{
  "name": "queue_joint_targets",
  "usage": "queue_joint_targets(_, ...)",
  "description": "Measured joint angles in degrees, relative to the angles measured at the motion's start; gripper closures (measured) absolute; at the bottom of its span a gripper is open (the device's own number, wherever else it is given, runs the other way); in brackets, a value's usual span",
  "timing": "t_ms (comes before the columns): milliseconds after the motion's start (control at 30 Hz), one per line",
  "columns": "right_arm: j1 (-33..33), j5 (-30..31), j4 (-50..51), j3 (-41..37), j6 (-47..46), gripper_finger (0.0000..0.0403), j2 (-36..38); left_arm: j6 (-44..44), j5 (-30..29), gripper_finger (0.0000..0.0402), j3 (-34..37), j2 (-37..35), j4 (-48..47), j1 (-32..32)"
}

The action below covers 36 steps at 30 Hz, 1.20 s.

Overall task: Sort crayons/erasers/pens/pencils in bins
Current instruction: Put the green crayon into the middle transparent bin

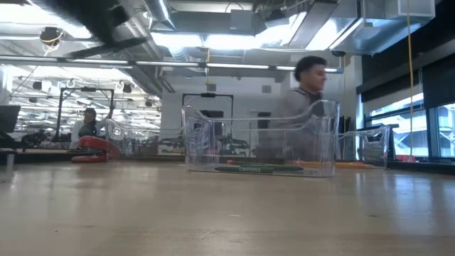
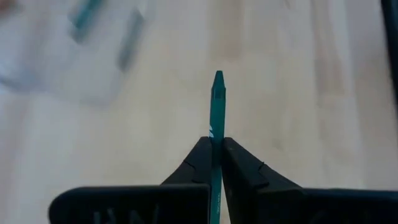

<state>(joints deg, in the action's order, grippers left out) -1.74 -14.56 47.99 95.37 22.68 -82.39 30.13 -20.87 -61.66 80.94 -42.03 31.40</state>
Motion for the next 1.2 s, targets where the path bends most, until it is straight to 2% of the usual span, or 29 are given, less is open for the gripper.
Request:
queue_joint_targets(200,0.0,0.0,0.7,0.0,0.0,0.0276,0.0,-20.0,-0.7,0.0393,-6.8,0.0,-0.2,-10.9)
queue_joint_targets(333,0.0,0.0,2.8,0.0,0.0,0.0276,0.0,-33.8,-0.6,0.0393,-8.1,0.0,2.2,-18.8)
queue_joint_targets(500,0.0,0.0,4.6,0.0,0.0,0.0276,0.0,-47.2,5.1,0.0392,-8.1,2.3,11.9,-27.7)
queue_joint_targets(700,0.0,0.0,4.7,0.0,0.0,0.0276,0.0,-50.2,14.4,0.0392,-8.1,10.0,21.4,-35.3)
queue_joint_targets(867,0.0,0.0,4.7,0.0,0.1,0.0276,0.0,-50.3,19.9,0.0392,-8.1,18.3,25.9,-37.3)
queue_joint_targets(1033,0.0,0.0,4.7,0.0,0.1,0.0276,0.0,-50.3,21.1,0.0392,-8.1,25.2,29.9,-37.5)
queue_joint_targets(1200,0.0,0.0,4.6,0.0,0.1,0.0276,0.0,-49.8,21.1,0.0392,-8.1,28.3,30.3,-37.5)
